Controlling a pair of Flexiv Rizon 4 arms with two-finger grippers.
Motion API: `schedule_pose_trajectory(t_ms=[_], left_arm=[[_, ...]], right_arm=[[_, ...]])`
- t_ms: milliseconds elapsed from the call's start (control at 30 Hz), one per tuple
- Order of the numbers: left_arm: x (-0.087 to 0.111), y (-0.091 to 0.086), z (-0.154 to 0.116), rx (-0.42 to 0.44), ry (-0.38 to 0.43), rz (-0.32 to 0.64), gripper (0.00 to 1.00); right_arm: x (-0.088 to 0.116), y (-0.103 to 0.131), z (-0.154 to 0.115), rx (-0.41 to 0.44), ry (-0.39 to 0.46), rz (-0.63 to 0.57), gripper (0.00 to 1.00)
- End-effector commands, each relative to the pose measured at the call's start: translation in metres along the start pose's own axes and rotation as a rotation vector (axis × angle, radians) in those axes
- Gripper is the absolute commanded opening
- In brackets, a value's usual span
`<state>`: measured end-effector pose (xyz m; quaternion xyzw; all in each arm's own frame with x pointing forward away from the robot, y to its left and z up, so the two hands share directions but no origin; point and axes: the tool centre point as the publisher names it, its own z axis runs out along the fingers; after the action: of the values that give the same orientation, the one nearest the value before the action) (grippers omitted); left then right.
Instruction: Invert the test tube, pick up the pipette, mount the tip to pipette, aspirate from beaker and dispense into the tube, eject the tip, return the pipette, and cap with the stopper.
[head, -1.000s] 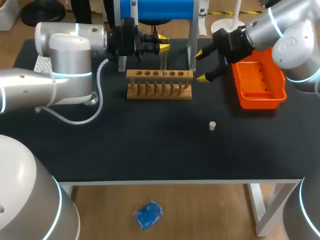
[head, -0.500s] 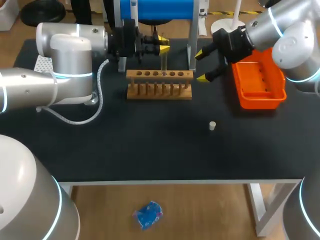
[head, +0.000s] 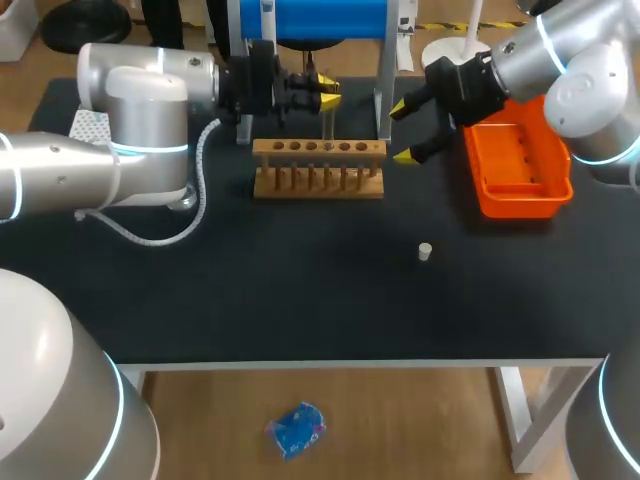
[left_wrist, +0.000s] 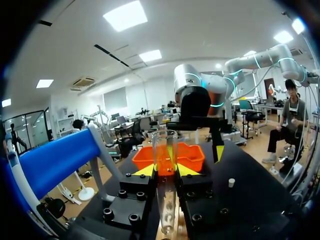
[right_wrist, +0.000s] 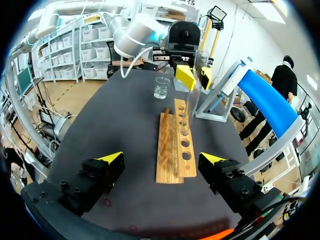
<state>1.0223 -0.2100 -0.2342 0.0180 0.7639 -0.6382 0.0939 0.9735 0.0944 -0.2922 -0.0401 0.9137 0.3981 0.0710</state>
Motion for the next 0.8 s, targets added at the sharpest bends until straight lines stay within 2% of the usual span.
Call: schedule_pose_trajectory(t_ms=[33, 800], left_arm=[[-0.005, 0.007, 0.003, -0.001, 0.012, -0.004, 0.00], [-0.006, 0.033, 0.008, 0.008, 0.020, -0.060, 0.00]], right_arm=[[0.000, 0.000, -0.001, 0.000, 0.000, 0.000, 1.00], [0.000, 0.000, -0.001, 0.000, 0.000, 0.000, 1.00]])
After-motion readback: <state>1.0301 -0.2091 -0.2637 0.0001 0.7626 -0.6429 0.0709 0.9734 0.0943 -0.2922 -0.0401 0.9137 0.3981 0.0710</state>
